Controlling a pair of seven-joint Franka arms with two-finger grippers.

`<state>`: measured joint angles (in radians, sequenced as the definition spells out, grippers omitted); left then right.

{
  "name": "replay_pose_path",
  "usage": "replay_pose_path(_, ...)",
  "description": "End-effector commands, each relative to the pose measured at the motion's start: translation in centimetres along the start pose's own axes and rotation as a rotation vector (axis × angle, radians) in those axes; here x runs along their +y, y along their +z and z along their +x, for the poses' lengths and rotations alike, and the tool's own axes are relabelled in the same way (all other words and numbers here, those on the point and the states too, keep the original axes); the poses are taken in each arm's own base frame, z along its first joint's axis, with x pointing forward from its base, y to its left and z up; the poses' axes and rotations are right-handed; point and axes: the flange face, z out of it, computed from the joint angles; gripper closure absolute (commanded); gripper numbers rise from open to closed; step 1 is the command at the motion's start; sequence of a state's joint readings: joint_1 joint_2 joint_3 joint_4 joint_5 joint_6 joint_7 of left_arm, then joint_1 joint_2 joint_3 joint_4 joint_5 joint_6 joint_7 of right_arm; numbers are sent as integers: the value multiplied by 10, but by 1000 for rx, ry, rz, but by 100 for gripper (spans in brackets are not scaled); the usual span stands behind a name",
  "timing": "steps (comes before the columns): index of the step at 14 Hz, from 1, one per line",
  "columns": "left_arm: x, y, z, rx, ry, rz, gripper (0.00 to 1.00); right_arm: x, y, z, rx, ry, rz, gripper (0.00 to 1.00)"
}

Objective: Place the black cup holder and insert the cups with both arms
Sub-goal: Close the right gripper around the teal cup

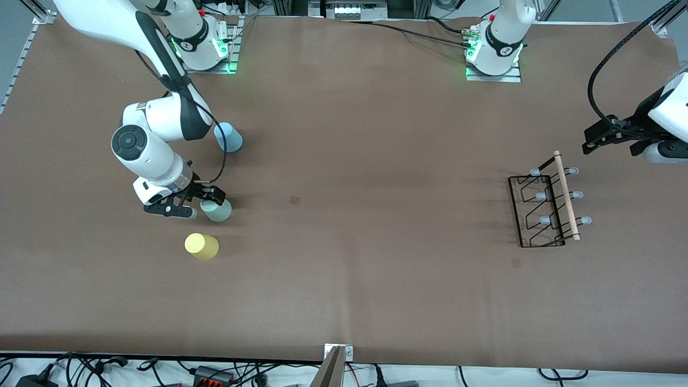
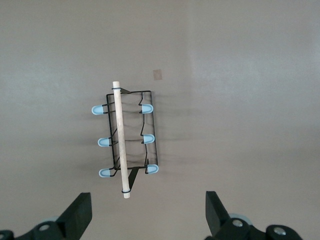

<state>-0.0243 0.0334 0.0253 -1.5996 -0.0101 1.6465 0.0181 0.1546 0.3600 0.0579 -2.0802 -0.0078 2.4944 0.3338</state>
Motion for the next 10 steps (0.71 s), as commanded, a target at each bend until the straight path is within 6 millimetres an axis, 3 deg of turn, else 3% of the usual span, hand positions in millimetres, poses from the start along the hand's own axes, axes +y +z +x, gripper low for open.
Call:
replay_pose_path(1, 0, -9, 0, -7, -4, 5, 0, -1, 3, 0, -1, 5, -4, 0)
replay_pose_path(10, 3, -9, 1, -7, 0, 5, 0, 3, 7, 1, -9, 11, -8, 0)
